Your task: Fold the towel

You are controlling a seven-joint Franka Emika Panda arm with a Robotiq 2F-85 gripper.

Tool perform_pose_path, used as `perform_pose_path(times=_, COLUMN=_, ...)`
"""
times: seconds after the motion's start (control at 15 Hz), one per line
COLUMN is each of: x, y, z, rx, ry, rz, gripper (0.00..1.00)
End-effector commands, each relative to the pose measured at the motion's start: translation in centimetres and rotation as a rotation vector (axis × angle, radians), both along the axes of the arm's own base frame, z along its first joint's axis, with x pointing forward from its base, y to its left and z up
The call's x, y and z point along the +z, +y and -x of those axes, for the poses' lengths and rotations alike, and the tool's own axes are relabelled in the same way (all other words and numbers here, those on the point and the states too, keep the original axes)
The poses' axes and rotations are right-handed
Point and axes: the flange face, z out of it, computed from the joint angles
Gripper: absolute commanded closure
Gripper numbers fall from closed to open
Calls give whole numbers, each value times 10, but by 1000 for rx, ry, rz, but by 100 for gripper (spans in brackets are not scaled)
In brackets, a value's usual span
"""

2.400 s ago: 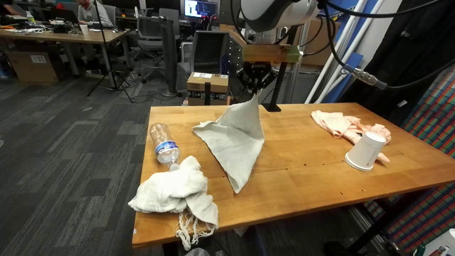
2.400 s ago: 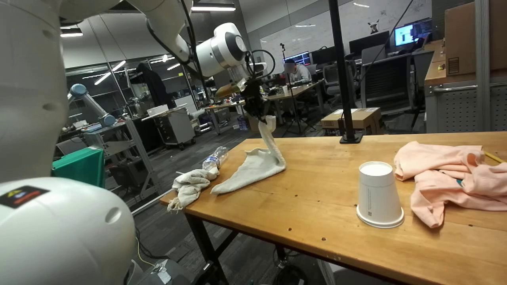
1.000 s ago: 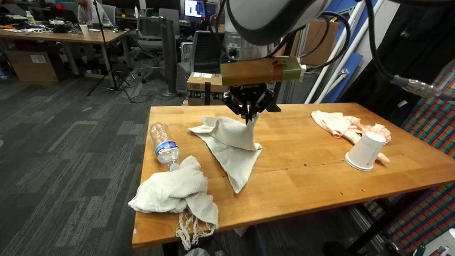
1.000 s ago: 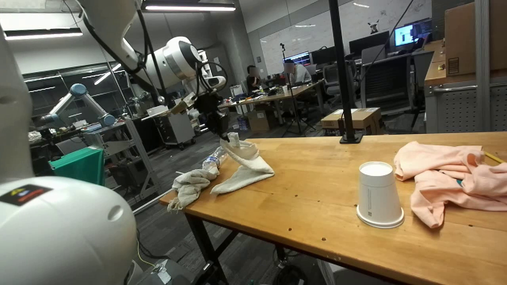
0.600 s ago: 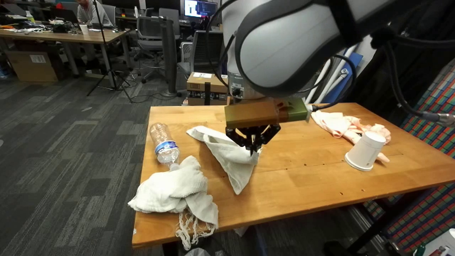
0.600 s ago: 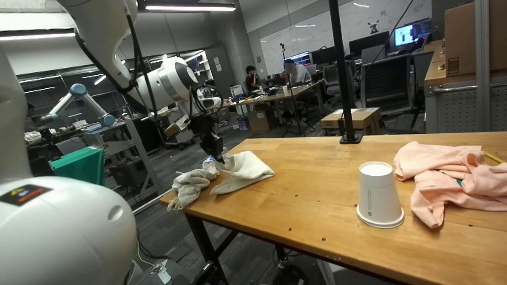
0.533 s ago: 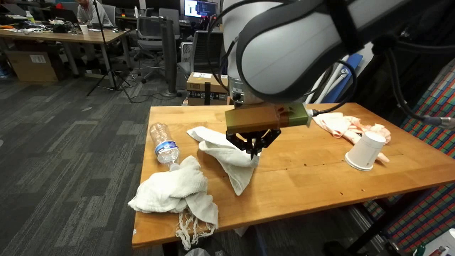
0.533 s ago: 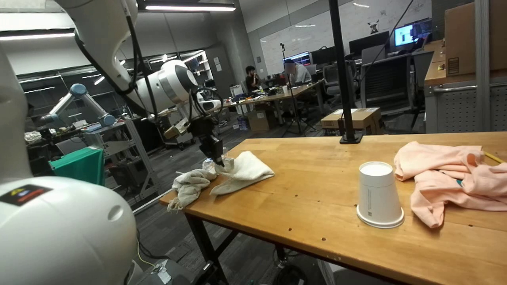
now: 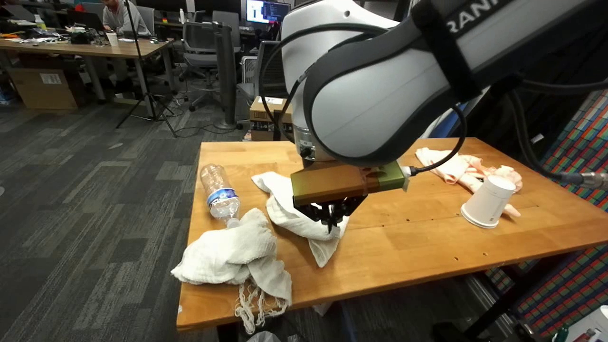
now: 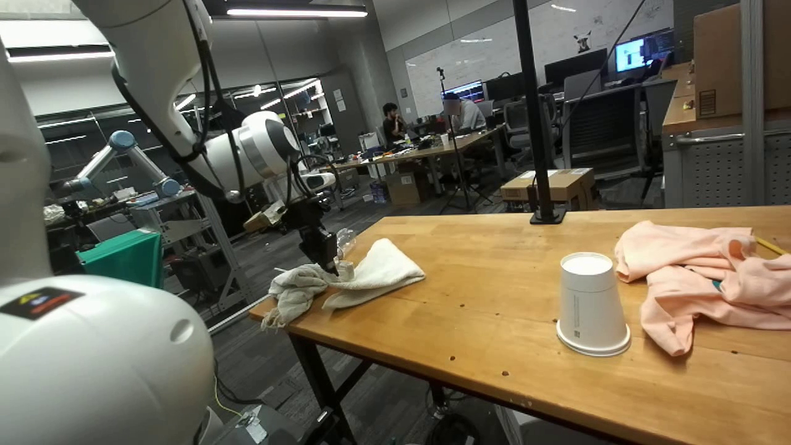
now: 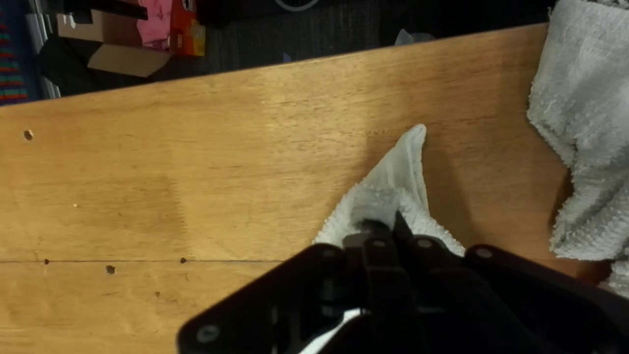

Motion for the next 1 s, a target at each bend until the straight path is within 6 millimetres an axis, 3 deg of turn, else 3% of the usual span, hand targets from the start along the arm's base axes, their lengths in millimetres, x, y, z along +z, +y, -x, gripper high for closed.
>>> perform_pose_path(times=0.0, x=-4, y=8, z=-3, rx=15, ry=-11, rz=3, gripper=99)
perform_pose_path(times=0.2, x=-13, y=0, z=-8, rx=2, ry=-7, rz=15, gripper=99)
perform_pose_path(times=0.67, x=-49, y=-38, z=-36, rx=-69, ry=39, rz=69, gripper=99)
perform_pose_path(times=0.93, x=-60, y=-37, z=-39, rx=-69, ry=55, rz=81, gripper=99)
